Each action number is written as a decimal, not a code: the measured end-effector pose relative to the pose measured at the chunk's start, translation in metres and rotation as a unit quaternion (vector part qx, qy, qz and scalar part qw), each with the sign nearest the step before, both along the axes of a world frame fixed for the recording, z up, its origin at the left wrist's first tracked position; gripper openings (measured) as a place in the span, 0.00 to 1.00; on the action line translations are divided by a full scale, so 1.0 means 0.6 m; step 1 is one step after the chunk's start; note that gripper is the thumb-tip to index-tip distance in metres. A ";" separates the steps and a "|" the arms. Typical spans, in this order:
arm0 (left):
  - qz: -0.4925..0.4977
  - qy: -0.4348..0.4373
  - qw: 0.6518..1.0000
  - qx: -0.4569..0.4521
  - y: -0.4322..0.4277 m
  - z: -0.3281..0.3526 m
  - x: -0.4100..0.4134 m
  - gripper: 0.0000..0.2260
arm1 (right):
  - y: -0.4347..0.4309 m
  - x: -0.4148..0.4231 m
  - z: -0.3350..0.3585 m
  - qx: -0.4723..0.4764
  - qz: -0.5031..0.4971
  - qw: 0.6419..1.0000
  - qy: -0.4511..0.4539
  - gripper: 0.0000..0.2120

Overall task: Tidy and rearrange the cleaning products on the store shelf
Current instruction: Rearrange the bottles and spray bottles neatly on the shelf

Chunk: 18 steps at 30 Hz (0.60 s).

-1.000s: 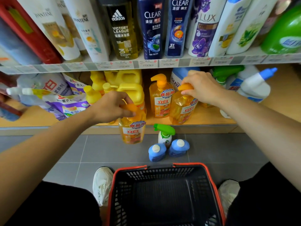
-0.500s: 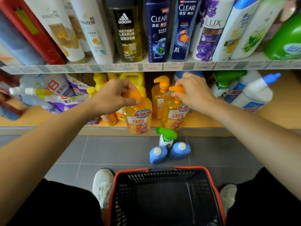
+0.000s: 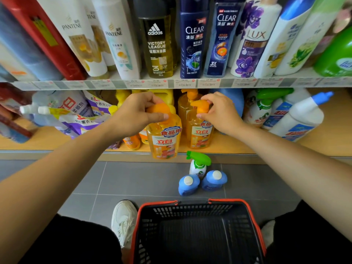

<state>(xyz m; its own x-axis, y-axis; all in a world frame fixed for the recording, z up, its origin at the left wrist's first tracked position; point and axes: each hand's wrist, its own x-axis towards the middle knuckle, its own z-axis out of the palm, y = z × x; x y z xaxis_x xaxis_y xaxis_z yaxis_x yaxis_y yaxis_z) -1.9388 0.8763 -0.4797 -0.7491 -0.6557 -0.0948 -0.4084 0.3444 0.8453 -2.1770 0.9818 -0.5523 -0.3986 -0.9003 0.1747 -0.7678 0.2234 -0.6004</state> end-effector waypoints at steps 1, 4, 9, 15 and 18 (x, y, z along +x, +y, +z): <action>-0.003 0.006 1.000 0.002 0.002 0.002 -0.004 0.15 | 0.005 -0.006 0.001 0.006 0.008 0.999 -0.033 0.26; -0.016 0.030 0.999 0.011 0.010 0.009 -0.021 0.13 | 0.031 -0.015 -0.003 0.007 -0.001 0.998 -0.068 0.31; -0.033 0.092 0.995 0.034 0.030 0.025 -0.060 0.12 | 0.086 0.016 -0.020 -0.037 -0.049 0.982 -0.178 0.25; -0.042 0.163 0.983 0.072 0.060 0.032 -0.115 0.09 | 0.107 0.036 -0.030 -0.036 0.019 0.971 -0.236 0.37; -0.040 0.171 0.982 0.076 0.070 0.022 -0.135 0.09 | 0.108 0.009 -0.028 -0.050 -0.006 0.972 -0.231 0.36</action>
